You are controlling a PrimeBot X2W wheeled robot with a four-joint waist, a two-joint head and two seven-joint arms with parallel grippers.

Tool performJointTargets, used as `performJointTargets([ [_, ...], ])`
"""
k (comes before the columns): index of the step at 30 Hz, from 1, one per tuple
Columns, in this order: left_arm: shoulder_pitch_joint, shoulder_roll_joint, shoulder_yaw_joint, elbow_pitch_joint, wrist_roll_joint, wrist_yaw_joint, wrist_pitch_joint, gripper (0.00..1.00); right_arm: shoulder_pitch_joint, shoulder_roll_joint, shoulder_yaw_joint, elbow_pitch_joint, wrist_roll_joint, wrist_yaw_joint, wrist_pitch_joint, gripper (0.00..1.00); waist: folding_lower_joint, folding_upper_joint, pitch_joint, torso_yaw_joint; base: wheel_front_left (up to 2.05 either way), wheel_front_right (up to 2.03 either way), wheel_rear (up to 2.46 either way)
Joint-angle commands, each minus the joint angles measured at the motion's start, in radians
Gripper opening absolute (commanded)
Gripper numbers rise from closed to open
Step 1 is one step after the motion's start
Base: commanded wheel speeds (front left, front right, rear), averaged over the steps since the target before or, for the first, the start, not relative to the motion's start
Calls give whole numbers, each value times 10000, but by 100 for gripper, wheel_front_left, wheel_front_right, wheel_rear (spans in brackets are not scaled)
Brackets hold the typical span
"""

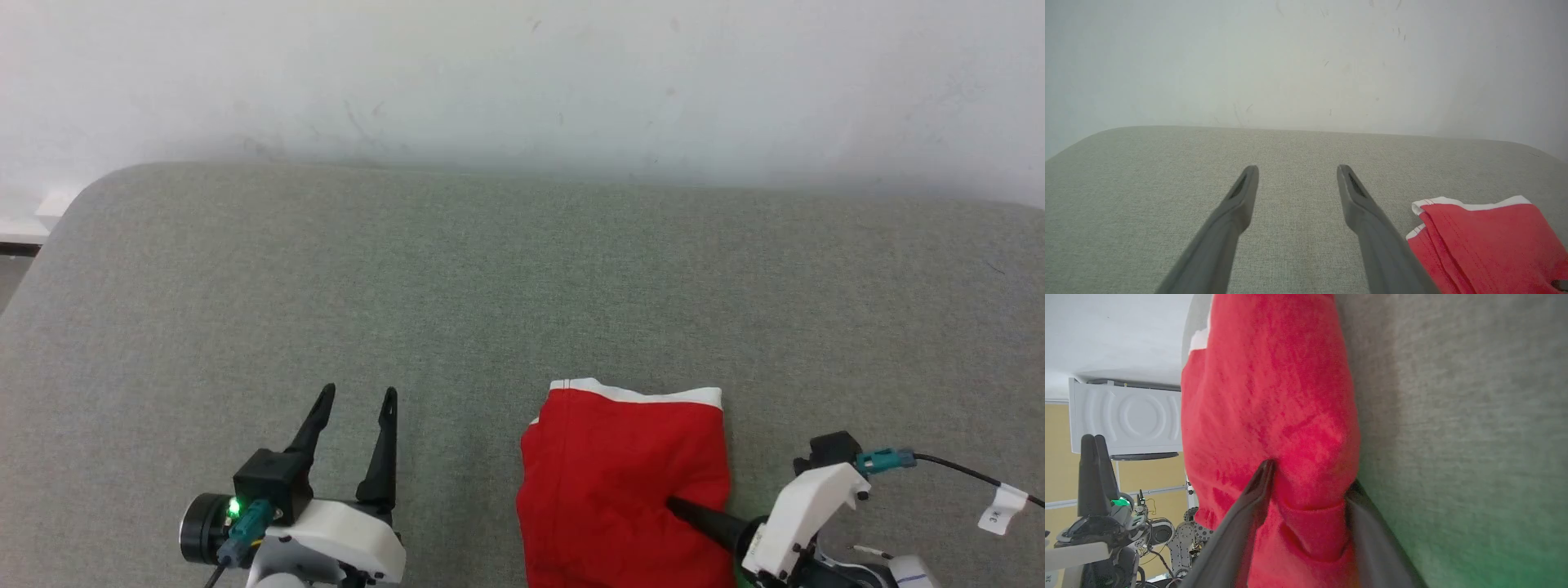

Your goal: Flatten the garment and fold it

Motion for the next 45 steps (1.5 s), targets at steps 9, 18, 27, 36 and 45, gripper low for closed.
performJointTargets([
  [9,144,46,44,5,147,32,-47,100,-187,-1164,1577,-874,-2409,-21,-720,0,1,0,-147,-361,0,0,0],
  [18,234,29,20,-180,113,97,-47,100,-176,-2395,1832,-1770,-5223,-21,-621,0,1,0,-136,-1662,0,0,0],
  [27,-349,-56,13,-575,205,133,-47,100,-956,-3738,1384,-1489,-6121,-21,-669,0,1,0,962,-3174,0,0,0],
  [36,-1406,32,-218,-857,525,-20,2,100,-2365,-4362,435,152,-6128,-21,-2090,0,1,0,2445,-3829,0,0,0],
  [45,-2019,131,-344,-975,696,-103,42,100,-3401,-4244,-604,1801,-6118,-21,-3821,100,1,0,3227,-3672,0,0,0],
])
